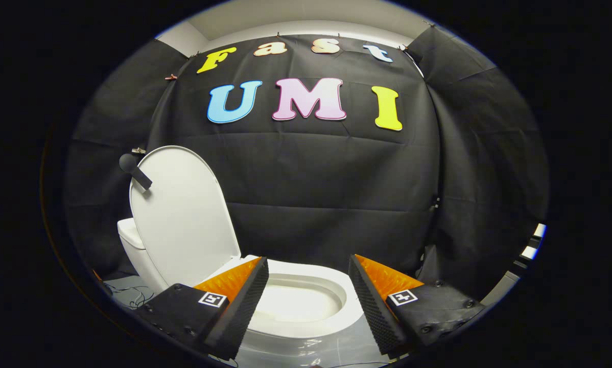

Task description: Open the toilet lid.

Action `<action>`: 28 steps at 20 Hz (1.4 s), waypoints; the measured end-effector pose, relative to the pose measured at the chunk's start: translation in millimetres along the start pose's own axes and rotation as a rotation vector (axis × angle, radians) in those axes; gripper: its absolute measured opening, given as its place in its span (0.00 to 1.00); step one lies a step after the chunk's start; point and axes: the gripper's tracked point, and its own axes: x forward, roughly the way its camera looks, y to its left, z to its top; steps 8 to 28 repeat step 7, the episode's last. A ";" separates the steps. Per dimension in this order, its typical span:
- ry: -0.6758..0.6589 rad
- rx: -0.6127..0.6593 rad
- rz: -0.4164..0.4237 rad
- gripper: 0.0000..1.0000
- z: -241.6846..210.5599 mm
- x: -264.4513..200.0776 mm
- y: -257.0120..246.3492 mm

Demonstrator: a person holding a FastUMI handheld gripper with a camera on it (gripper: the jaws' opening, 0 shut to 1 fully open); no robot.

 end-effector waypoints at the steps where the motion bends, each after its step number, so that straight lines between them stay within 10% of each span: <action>1: 0.000 0.003 -0.001 0.99 -0.6 -0.5 -0.5; 28: 0.032 0.005 0.001 0.99 -12.9 -1.1 -0.4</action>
